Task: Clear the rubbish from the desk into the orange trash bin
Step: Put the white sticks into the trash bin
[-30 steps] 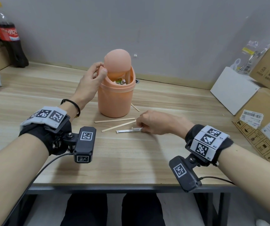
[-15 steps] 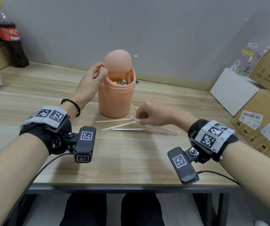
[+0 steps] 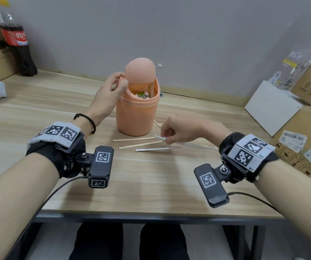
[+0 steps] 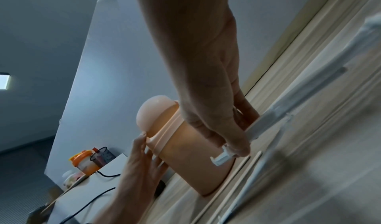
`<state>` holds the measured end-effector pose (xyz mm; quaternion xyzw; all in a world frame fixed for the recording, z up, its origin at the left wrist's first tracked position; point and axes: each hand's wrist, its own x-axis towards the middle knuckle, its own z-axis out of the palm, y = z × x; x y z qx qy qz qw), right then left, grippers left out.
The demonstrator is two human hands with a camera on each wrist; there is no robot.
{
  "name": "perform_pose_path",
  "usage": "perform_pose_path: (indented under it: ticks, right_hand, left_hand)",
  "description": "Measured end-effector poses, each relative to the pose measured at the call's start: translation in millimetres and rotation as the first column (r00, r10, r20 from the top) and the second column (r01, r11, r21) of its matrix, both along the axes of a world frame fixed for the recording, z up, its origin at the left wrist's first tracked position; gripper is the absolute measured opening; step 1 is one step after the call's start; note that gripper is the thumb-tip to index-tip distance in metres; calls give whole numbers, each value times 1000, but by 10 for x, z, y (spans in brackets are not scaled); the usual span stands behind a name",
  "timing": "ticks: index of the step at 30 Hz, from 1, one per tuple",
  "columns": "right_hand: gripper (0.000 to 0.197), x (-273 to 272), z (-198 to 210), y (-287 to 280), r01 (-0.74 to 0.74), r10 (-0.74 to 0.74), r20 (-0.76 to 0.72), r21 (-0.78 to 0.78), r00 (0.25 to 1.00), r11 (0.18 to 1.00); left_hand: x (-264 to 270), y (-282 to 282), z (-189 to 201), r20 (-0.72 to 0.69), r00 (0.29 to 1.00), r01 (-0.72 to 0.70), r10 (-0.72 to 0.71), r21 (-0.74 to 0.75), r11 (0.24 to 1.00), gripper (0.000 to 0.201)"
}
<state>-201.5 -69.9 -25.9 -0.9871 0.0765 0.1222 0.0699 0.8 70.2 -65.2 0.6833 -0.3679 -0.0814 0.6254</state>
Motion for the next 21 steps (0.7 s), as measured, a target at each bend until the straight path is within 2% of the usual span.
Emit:
perform_pose_path:
  ticks: [3,9,11,14,18,21]
  right_hand:
    - [15,-91,-58,-131,38,-40,-53,-47,998,998]
    - [7,-220,-13,-374,179,-191,150,90,970,980]
    - [11,-221,19,-366,162,-178,150,114,973,980]
    - [5,-190,-12,-249,112,-122,89,110,989,988]
    - [12,-77,-207,-40,25,-29,43,98,999,995]
    - [11,17,-351,52,-14,11,36,91,999,996]
  left_hand:
    - [-5,-4,-8,-4,1000,-5,5,-3,1000,49]
    - [-3,-16,-8,-3,1000,-6,6,-4,1000,40]
    - [-2,-21,-7,-4,1000,-10,10,-9,1000,40]
    - [-12,-18,-4,-4,1000,-24,24,-3,1000,36]
    - [-30,4,14,-3,1000,-29,30,14,999,30]
    - [-21,23,14,-4,1000,-22,22,11,1000,35]
